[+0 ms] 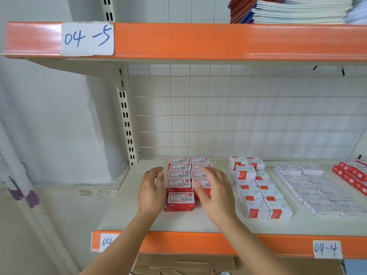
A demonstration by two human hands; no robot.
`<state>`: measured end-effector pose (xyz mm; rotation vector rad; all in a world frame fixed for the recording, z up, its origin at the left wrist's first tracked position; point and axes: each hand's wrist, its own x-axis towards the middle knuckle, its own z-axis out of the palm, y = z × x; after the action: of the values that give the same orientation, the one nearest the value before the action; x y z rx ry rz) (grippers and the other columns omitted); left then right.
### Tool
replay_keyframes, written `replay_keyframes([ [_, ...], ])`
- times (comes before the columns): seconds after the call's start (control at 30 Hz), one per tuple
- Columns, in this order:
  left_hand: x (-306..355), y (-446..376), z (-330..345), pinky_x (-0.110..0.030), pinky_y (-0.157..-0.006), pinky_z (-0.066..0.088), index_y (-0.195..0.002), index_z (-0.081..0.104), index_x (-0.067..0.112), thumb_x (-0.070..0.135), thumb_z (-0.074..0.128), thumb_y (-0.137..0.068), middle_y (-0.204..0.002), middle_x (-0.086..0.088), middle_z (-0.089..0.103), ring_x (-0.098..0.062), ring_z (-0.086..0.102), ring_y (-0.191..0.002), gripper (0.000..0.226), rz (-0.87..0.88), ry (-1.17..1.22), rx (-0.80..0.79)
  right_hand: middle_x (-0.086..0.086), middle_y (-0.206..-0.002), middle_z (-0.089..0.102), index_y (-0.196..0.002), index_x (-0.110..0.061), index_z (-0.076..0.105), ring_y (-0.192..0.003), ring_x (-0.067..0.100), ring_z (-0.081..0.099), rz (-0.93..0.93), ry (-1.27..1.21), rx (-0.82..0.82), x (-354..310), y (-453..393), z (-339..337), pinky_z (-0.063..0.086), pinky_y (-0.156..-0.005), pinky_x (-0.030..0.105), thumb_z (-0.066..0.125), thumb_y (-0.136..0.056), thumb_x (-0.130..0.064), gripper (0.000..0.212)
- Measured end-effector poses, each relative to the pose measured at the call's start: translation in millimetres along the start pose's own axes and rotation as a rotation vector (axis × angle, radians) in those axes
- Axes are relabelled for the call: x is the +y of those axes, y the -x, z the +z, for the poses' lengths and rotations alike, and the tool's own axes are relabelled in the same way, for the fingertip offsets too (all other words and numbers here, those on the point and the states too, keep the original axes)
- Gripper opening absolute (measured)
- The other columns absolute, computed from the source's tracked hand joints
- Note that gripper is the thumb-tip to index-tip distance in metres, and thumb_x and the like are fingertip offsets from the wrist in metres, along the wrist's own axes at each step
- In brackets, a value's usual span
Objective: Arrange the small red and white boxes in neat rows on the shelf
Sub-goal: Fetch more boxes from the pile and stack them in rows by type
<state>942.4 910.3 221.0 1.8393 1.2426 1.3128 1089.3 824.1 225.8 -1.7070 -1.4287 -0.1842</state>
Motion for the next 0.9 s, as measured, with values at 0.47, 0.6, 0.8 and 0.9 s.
replay_keyframes([
  [0.47, 2, -51, 29, -0.029, -0.058, 0.057, -0.086, 0.054, 0.034, 0.071, 0.019, -0.082, -0.078, 0.001, 0.075, -0.021, 0.073, -0.076, 0.051, -0.558, 0.596, -0.481, 0.009, -0.127, 0.059, -0.145, -0.032, 0.019, -0.095, 0.026, 0.067, 0.947, -0.734, -0.310, 26, -71, 9, 0.058, -0.074, 0.039, 0.030, -0.086, -0.070, 0.071],
  [0.6, -3, -56, 33, -0.027, -0.056, 0.056, -0.086, 0.052, 0.038, 0.072, 0.018, -0.081, -0.075, 0.009, 0.074, -0.020, 0.073, -0.076, 0.049, -0.562, 0.569, -0.517, 0.005, -0.132, 0.056, -0.127, -0.033, 0.038, -0.112, 0.026, 0.061, 0.923, -0.733, -0.341, 28, -74, 18, 0.056, -0.075, 0.034, 0.031, -0.088, -0.067, 0.052],
  [0.8, -8, -57, 36, -0.022, -0.051, 0.054, -0.086, 0.051, 0.038, 0.070, 0.018, -0.083, -0.069, 0.015, 0.072, -0.013, 0.072, -0.069, 0.046, -0.585, 0.624, -0.515, -0.001, -0.116, 0.068, -0.127, -0.036, 0.049, -0.106, 0.022, 0.065, 0.887, -0.795, -0.405, 38, -76, 29, 0.050, -0.097, 0.043, 0.028, -0.088, -0.068, 0.055],
  [0.9, -11, -60, 36, -0.024, -0.052, 0.055, -0.085, 0.052, 0.037, 0.070, 0.017, -0.085, -0.070, 0.012, 0.073, -0.016, 0.072, -0.070, 0.048, -0.594, 0.623, -0.499, -0.006, -0.080, 0.075, -0.108, -0.039, 0.057, -0.075, 0.018, 0.073, 0.958, -0.828, -0.380, 45, -77, 28, 0.059, -0.064, 0.033, 0.030, -0.087, -0.069, 0.045],
])
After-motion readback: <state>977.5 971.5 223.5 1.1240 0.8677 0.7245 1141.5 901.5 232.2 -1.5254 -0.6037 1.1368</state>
